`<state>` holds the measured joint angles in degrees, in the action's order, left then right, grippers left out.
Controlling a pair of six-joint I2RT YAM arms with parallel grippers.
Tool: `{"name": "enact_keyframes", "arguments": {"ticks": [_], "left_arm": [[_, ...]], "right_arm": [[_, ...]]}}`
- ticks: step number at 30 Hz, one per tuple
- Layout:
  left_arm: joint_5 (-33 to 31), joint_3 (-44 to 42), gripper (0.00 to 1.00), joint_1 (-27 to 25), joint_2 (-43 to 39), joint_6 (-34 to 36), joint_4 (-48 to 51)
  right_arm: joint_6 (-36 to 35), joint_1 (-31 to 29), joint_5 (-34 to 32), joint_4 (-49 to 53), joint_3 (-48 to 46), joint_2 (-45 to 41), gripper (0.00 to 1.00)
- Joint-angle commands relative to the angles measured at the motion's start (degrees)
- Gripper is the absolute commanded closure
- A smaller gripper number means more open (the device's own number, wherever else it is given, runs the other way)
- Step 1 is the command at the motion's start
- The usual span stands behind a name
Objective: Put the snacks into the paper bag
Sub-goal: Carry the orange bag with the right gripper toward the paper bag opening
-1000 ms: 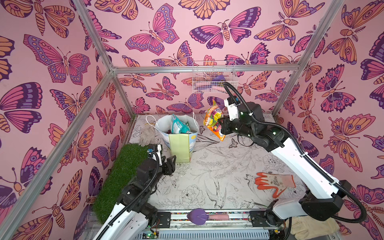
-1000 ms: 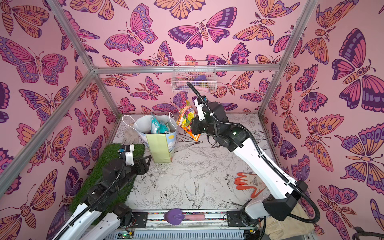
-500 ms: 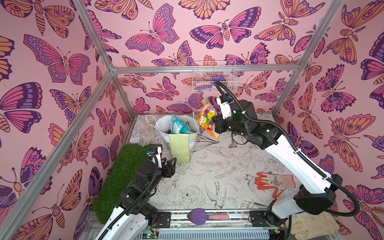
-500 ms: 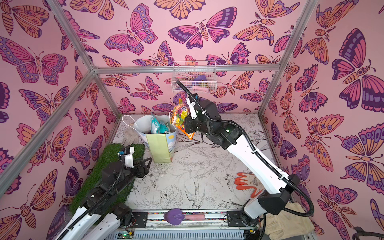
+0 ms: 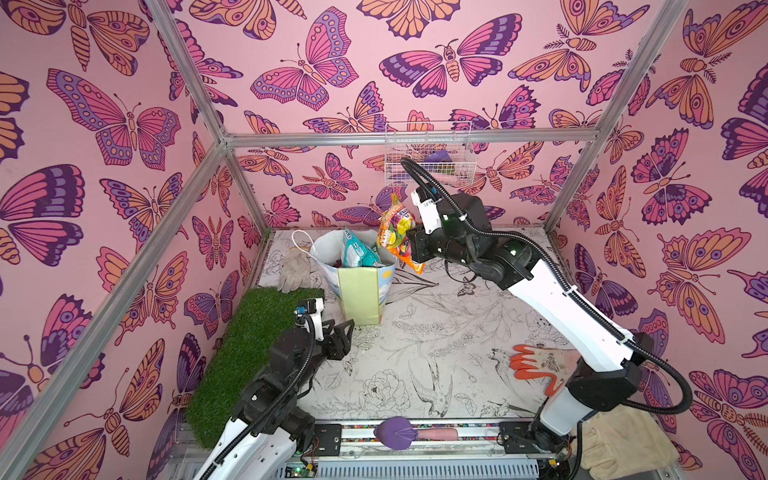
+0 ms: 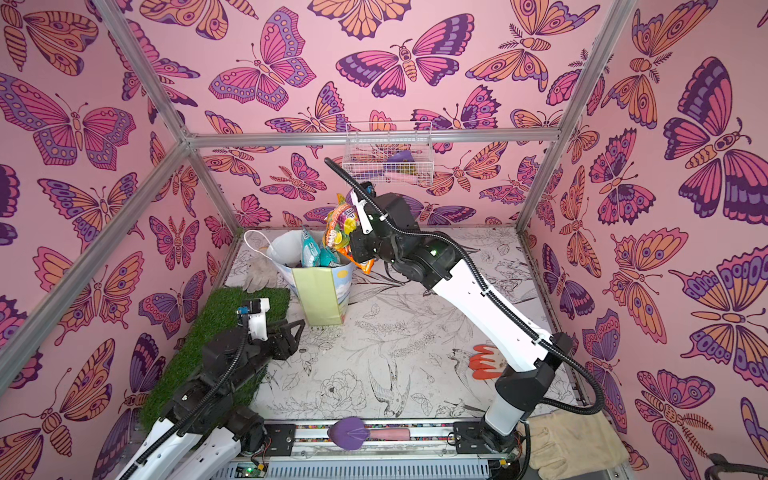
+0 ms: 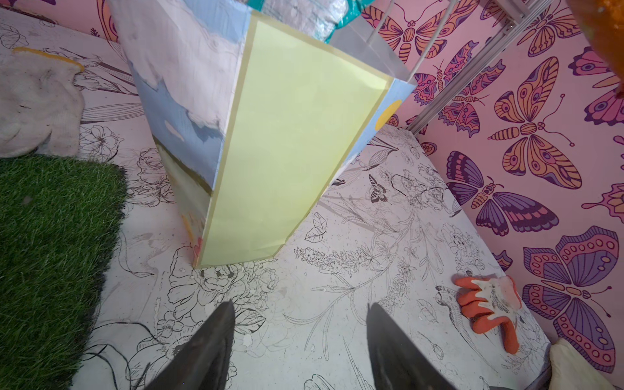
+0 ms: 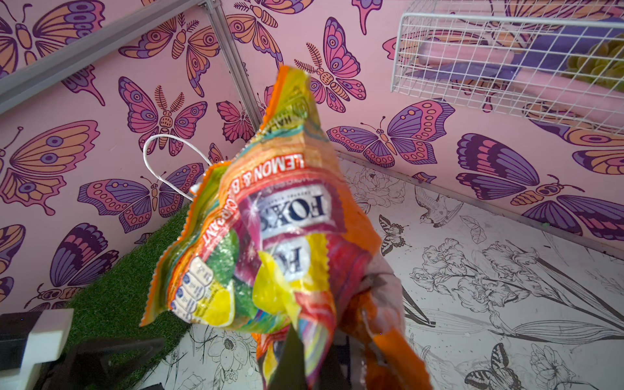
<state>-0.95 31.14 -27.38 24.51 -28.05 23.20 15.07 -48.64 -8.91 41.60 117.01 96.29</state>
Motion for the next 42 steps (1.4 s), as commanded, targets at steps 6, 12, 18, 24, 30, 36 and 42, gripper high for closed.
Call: {"name": "enact_keyframes", "arguments": {"ticks": [6,12,18,24,30,36,42], "left_arm": [[1.19,-1.76,0.36,0.22,-1.48,-0.91,0.55],[1.64,-2.13,0.36,0.26,-2.00,-1.30,0.61],[1.96,-2.57,0.36,0.22,-2.79,-1.78,0.62],[2.35,-2.57,0.36,0.22,-2.98,-2.16,0.56],[2.88,-2.83,0.37,0.22,-2.98,-2.61,0.18],[3.24,-2.92,0.37,0.21,-3.15,-2.79,0.00],[3.49,-3.09,0.37,0.22,-3.19,-3.14,-0.26]], "right_arm": [[-2.81,-2.19,-2.25,1.61,10.26,4.63,1.00],[-3.42,-2.93,-2.78,2.82,14.72,8.13,1.00],[-3.86,-3.72,-3.51,3.35,17.88,10.48,1.00],[-4.18,-4.40,-3.91,3.48,21.30,13.15,1.00],[-4.26,-5.21,-3.95,2.97,25.47,16.15,1.00],[-4.18,-5.74,-3.99,1.53,28.08,18.93,1.00],[-4.20,-5.85,-4.63,-1.23,28.01,20.59,1.00]]}}
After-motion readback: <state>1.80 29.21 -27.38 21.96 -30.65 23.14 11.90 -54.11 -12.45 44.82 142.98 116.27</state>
